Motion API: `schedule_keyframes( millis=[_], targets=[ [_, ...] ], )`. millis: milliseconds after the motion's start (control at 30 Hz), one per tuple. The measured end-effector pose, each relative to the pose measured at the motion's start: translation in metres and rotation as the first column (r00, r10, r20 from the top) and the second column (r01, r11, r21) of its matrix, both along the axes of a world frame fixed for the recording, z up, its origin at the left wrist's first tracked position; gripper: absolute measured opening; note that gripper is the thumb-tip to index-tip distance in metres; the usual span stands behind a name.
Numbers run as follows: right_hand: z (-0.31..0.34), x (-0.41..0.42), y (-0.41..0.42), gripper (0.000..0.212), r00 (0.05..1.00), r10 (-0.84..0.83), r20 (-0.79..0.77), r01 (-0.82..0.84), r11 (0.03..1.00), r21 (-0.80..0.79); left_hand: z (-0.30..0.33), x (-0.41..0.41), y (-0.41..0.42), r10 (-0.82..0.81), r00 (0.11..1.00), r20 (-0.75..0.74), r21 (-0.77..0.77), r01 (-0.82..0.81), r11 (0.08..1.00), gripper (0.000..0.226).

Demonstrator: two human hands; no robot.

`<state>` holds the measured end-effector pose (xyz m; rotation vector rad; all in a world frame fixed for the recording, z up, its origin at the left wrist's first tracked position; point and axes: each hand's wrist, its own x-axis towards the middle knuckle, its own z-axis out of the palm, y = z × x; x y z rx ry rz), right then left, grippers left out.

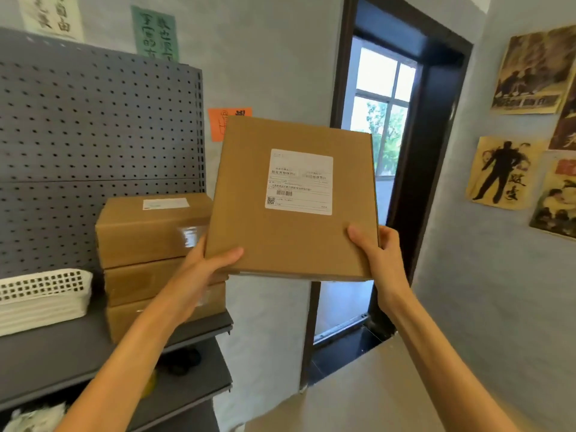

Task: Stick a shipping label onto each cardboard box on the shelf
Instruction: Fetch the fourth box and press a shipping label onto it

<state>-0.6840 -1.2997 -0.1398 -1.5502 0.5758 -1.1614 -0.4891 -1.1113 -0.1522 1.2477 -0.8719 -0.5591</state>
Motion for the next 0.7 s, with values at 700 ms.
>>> schedule_keyframes(
  millis=[700],
  targets=[
    [0.03, 0.166, -0.001, 0.079, 0.787, 0.614, -0.055, -0.617, 0.785, -0.052, 0.03, 0.058, 0.081, 0.584, 0.765, 0.272, -0.057, -0.593, 0.803, 0.108]
  ],
)
